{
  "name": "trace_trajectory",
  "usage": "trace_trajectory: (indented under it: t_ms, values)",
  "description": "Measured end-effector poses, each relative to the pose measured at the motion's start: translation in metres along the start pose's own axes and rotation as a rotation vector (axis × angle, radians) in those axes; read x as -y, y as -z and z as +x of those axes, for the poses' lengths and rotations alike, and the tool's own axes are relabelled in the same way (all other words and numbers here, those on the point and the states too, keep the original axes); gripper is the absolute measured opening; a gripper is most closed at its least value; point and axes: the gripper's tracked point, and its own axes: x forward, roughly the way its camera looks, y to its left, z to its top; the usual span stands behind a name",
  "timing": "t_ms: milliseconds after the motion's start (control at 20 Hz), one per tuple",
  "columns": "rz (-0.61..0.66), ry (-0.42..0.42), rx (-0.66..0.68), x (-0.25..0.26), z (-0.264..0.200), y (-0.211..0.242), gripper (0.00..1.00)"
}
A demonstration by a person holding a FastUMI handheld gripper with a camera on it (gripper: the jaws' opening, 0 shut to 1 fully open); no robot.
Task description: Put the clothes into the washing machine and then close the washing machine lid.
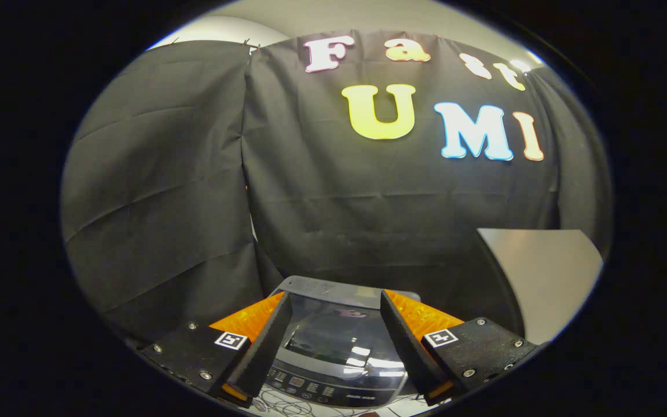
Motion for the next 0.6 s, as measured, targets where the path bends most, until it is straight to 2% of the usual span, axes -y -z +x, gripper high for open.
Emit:
trace_trajectory:
  t_ms: [250, 600]
  values:
    - [-0.005, 0.039, 0.062, 0.055, -0.062, -0.011, 0.95]
    - [0.013, 0.136, 0.127, 0.138, -0.145, -0.015, 0.95]
